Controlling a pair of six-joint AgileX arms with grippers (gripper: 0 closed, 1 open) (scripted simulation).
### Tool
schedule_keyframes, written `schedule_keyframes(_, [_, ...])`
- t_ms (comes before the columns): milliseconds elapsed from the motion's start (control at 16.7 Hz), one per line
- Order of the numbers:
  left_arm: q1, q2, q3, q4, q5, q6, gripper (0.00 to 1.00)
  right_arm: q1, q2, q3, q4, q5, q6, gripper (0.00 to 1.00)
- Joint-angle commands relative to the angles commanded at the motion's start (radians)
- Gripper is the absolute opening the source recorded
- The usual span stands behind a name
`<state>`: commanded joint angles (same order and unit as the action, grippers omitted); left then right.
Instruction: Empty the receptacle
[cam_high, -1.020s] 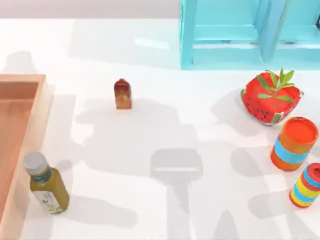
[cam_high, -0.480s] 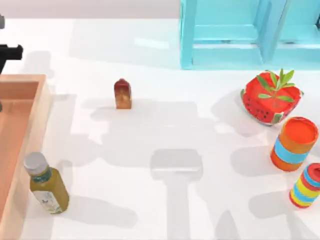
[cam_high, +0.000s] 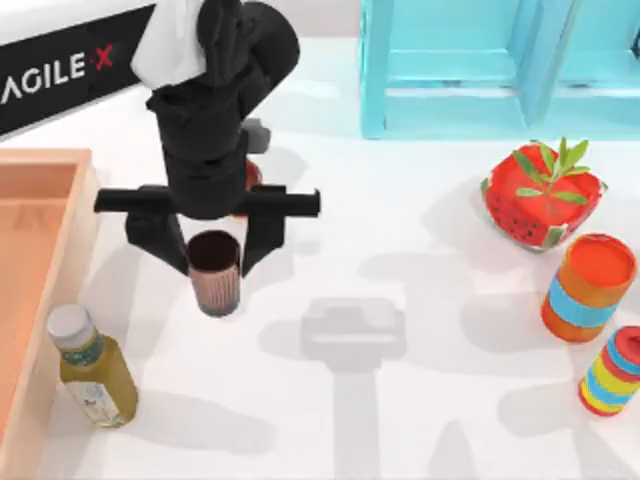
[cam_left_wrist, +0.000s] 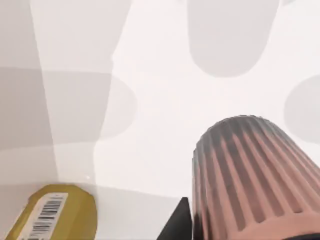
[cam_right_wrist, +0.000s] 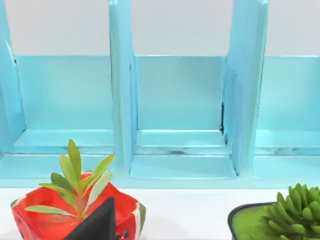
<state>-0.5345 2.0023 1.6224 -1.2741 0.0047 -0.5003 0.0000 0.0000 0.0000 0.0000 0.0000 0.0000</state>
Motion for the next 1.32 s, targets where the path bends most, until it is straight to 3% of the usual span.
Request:
schedule_keyframes(300, [-0.18,-0.029,-0.064,0.112,-0.009,-0.183,0.0,0.0,0.0,0.0,0.0,0.0,0.0,1.0])
schedule_keyframes(1320, [-0.183,0.011,-0.191,0.282,-0.01,-0.185,0.0,0.0,0.0,0.0,0.0,0.0,0.0,1.0])
